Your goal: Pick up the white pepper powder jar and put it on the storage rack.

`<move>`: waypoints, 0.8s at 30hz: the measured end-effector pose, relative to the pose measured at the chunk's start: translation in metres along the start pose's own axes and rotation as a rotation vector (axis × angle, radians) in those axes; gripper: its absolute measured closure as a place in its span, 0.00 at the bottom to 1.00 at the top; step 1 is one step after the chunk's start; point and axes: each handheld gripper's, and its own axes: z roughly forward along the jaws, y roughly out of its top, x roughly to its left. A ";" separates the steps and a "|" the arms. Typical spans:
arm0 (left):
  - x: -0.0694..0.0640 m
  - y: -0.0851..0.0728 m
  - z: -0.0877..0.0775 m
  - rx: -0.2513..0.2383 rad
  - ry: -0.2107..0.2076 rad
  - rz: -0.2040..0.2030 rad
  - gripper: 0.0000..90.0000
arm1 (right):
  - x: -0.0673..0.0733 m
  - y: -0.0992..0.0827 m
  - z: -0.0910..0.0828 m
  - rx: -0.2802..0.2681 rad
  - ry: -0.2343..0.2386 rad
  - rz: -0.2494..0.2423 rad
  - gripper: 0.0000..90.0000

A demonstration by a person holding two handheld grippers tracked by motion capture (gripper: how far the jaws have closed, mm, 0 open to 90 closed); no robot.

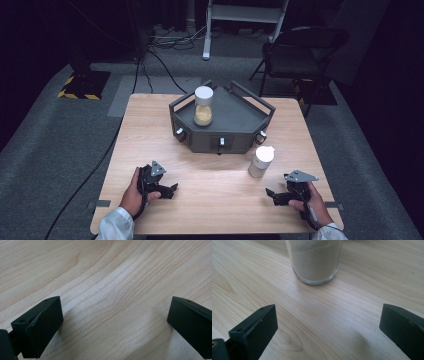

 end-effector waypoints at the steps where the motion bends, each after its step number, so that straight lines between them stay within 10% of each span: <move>1: 0.000 0.000 0.000 0.000 0.000 0.000 0.00 | 0.001 0.000 -0.001 -0.011 -0.003 0.003 0.02; 24: 0.000 0.000 0.000 0.001 0.000 0.001 0.00 | 0.018 -0.001 0.006 -0.117 -0.040 0.022 0.02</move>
